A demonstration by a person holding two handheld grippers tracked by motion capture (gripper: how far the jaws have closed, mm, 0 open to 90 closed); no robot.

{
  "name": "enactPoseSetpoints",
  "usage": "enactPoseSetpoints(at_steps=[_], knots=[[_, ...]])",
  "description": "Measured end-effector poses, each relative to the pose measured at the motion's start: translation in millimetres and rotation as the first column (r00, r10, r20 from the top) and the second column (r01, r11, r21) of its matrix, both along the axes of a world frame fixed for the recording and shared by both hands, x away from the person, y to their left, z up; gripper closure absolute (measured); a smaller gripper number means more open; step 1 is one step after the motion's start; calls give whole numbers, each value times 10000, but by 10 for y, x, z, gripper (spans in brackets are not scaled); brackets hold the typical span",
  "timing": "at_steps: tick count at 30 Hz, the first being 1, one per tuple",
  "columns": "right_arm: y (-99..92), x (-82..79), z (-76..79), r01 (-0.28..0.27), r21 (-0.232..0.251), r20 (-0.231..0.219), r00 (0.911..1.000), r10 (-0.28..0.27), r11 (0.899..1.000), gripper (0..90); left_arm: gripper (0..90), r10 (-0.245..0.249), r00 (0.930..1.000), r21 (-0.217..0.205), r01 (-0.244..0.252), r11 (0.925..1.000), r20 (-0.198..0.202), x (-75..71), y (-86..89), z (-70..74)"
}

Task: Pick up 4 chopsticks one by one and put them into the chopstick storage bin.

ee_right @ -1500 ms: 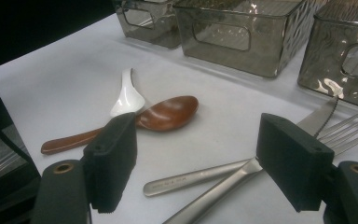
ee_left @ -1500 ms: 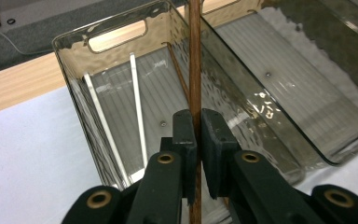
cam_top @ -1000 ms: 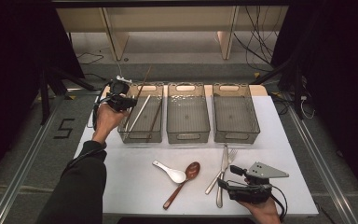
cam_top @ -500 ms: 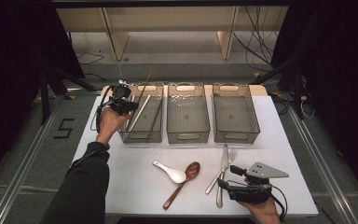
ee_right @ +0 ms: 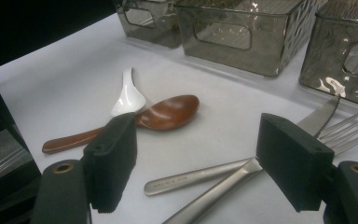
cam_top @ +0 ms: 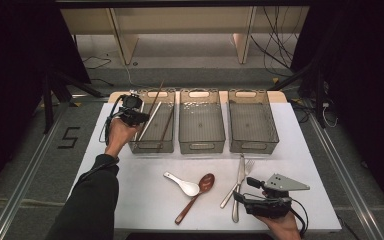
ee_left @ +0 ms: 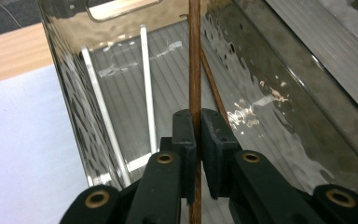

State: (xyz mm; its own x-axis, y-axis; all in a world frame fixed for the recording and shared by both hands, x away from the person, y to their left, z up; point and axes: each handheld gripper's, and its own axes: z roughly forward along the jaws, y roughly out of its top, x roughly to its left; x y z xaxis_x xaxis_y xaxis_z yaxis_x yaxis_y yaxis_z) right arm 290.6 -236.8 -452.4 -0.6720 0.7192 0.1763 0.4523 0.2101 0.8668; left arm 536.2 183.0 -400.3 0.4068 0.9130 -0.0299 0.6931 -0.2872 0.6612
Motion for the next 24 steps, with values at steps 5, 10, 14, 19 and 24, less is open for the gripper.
enactPoseSetpoints(at_steps=[5, 10, 14, 19, 24], knots=[[-1, 0, 1, 4, 6, 10, 10000, -4, 10000, 298, 829, -38, 9998, 40, 39, 10000, -180, -4, 4, -60], [-2, -1, 2, 15, 11, 15, 10000, -15, 10000, 298, 659, -94, 9991, -28, 93, 10000, -412, -24, 3, -64], [0, -2, 2, 18, 1, 10, 10000, -18, 10000, 298, 522, -110, 9980, -342, 89, 9994, -622, -73, -4, -15], [2, -3, 2, 27, -24, -7, 10000, -27, 10000, 298, 417, -461, 9970, -644, 420, 9970, -626, -217, -33, 54], [5, -4, 1, 18, -41, 3, 10000, -18, 10000, 298, 353, -913, 9950, -897, 875, 9921, -398, -417, -92, 112]])
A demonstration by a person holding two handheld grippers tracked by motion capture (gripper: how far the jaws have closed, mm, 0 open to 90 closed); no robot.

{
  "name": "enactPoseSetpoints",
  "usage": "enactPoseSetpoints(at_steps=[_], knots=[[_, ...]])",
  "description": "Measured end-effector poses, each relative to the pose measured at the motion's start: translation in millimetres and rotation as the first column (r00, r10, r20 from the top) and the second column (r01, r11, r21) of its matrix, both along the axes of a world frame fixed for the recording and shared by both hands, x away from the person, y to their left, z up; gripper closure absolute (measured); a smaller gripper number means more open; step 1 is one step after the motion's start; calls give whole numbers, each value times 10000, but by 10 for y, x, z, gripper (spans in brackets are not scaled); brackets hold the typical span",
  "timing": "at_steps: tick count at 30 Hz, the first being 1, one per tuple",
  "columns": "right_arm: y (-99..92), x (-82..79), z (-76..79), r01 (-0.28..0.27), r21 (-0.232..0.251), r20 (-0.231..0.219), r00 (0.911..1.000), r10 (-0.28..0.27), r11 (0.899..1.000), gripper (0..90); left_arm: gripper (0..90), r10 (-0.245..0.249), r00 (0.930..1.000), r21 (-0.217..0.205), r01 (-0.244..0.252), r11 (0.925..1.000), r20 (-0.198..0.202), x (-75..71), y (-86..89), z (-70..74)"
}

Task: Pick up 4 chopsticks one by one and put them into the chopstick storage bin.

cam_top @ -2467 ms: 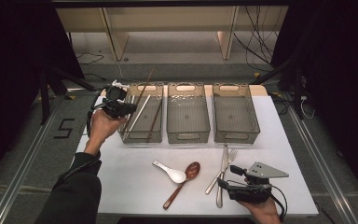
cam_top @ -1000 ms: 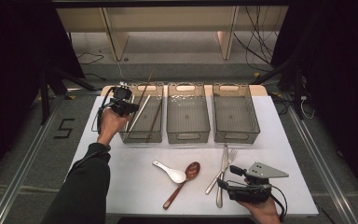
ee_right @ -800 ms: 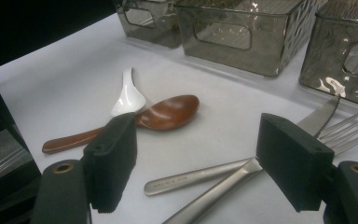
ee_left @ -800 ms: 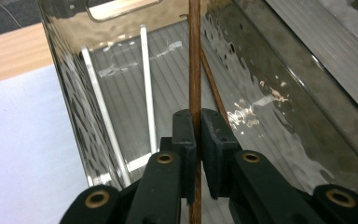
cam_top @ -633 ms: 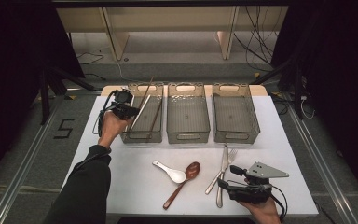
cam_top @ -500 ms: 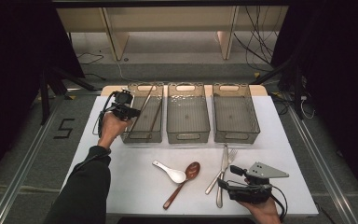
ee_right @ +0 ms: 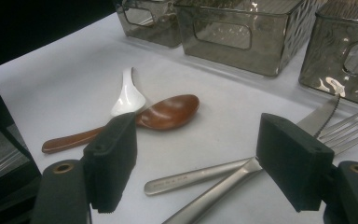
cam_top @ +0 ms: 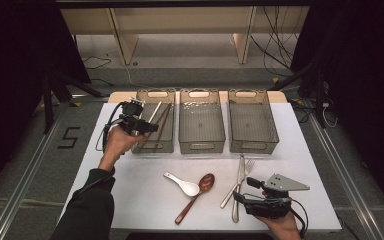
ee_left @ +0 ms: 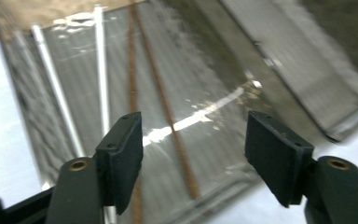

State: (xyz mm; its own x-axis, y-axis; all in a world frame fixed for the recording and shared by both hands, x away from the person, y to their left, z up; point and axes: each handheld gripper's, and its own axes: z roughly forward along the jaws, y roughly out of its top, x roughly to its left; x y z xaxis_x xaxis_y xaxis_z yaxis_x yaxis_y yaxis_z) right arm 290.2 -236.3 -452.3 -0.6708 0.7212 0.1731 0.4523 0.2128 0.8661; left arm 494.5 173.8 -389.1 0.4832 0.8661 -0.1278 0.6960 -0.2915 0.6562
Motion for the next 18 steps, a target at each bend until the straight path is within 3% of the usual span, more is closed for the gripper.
enactPoseSetpoints(at_steps=[10, 18], knots=[[1, -4, 2, 1, 0, 13, 10000, -1, 10000, 298, 304, -1026, 9944, -182, 1031, 9945, 249, -383, -195, 60], [-1, -3, 2, 8, -5, 7, 10000, -8, 10000, 298, 267, -1637, 9862, 47, 1636, 9865, 246, -564, -301, 50]])
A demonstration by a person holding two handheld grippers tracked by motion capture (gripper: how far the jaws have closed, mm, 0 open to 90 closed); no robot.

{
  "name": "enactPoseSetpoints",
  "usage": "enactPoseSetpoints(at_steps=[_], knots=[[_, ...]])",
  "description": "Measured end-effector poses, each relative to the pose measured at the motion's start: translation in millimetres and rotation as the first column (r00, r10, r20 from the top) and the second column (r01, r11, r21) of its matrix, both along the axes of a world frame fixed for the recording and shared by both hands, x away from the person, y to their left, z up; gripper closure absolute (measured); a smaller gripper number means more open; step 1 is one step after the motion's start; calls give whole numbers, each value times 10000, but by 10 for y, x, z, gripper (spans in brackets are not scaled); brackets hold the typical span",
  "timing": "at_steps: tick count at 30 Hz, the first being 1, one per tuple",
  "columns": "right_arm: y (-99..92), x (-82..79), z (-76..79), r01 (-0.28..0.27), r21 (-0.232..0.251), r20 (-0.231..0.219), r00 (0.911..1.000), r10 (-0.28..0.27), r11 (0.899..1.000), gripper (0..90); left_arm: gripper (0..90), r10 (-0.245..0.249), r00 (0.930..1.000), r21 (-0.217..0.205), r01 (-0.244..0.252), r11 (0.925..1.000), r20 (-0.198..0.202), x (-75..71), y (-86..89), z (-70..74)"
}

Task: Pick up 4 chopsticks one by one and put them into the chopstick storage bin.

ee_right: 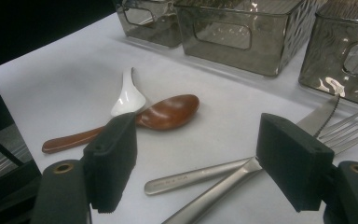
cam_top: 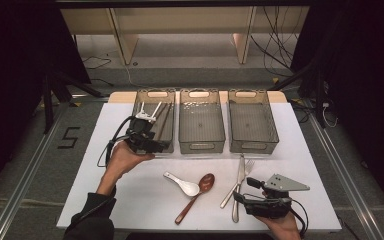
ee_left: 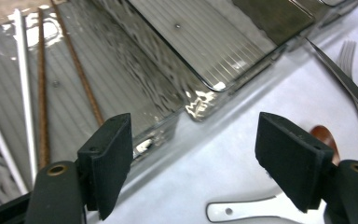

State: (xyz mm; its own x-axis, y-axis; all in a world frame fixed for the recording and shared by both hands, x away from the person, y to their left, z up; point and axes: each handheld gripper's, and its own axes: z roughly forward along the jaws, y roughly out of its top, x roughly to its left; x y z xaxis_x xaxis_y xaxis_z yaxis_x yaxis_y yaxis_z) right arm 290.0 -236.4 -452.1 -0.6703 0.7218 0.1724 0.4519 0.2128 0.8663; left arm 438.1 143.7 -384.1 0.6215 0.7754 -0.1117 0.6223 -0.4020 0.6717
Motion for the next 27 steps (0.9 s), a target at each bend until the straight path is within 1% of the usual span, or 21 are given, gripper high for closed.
enactPoseSetpoints(at_steps=[1, 3, 6, 8, 11, 16, 22, 25, 27], knots=[[1, -1, 1, -2, 3, -10, 10000, 2, 10000, 298, 261, -23, 10000, 68, 23, 10000, 58, -11, -8, 3], [1, -4, 3, -9, 8, -1, 10000, 9, 10000, 298, 255, -183, 9998, 33, 183, 9998, 88, -39, -19, 7], [-7, -1, 1, 18, 23, 7, 10000, -18, 10000, 298, 245, -392, 9992, 155, 390, 9991, 117, -80, -47, 6], [-11, -3, -1, 28, 38, 5, 10000, -28, 10000, 298, 240, -470, 9989, 157, 468, 9988, 81, -103, -58, 3], [-24, -6, -4, 47, 60, -23, 10000, -47, 10000, 298, 234, -624, 9981, 303, 623, 9976, 16, -124, -73, -18], [-47, -2, -8, 86, 99, -27, 10000, -86, 9999, 298, 221, -989, 9950, 536, 994, 9936, -114, -163, -130, -77], [-57, -6, -3, 130, 140, -30, 9999, -129, 9998, 298, 201, -1465, 9885, 885, 1492, 9848, -360, -199, -214, -164], [-59, -9, 1, 124, 127, -4, 9999, -124, 9998, 298, 193, -1729, 9839, 1120, 1771, 9778, -460, -229, -265, -204], [-55, -9, 4, 116, 113, 5, 9999, -116, 9999, 298, 186, -1951, 9793, 1263, 2006, 9715, -542, -249, -300, -228]])
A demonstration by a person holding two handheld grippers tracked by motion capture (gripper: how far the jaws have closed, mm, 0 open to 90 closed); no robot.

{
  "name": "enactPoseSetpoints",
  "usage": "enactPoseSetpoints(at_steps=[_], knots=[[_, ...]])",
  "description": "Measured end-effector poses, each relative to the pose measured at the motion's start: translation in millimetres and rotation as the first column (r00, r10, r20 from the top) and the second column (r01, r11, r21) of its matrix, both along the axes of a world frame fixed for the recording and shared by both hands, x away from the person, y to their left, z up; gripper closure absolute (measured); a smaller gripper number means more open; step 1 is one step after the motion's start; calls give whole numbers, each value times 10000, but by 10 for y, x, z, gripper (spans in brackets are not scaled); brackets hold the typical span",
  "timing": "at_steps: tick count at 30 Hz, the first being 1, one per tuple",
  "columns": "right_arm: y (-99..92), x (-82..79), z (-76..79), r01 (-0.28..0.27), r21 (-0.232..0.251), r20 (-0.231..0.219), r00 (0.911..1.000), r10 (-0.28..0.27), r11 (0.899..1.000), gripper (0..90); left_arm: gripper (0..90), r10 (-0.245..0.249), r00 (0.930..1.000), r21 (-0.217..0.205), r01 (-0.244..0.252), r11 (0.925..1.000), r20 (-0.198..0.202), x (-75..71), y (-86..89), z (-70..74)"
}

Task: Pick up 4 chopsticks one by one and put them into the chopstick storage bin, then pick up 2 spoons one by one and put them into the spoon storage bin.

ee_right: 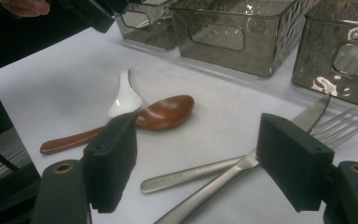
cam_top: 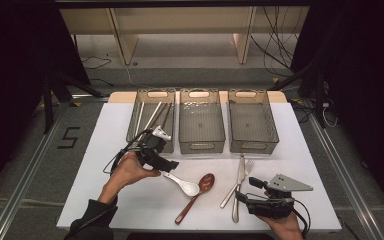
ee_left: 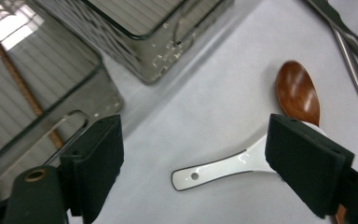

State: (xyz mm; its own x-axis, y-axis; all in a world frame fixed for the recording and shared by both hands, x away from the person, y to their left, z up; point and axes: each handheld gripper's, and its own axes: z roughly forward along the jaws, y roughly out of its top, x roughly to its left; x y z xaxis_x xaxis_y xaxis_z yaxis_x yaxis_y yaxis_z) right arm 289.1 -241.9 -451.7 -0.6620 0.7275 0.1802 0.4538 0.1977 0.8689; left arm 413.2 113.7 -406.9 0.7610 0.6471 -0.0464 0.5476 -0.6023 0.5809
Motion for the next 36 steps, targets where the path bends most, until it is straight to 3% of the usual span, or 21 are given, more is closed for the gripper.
enactPoseSetpoints(at_steps=[10, 23, 28, 36], knots=[[11, 7, 3, -3, -31, 43, 10000, 3, 10000, 298, 180, -718, 9969, 641, 738, 9952, -336, -33, -132, -165], [8, 10, -1, -42, -45, 41, 10000, 42, 10000, 298, 179, -1175, 9916, 990, 1225, 9875, -545, 14, -188, -263], [7, 5, 0, -41, -71, 60, 10000, 42, 10000, 298, 183, -1391, 9881, 1259, 1465, 9812, -663, 9, -205, -277], [-9, -18, 14, 15, -73, 114, 9999, -15, 10000, 298, 204, -2037, 9747, 1702, 2169, 9612, -917, -24, -295, -335]])
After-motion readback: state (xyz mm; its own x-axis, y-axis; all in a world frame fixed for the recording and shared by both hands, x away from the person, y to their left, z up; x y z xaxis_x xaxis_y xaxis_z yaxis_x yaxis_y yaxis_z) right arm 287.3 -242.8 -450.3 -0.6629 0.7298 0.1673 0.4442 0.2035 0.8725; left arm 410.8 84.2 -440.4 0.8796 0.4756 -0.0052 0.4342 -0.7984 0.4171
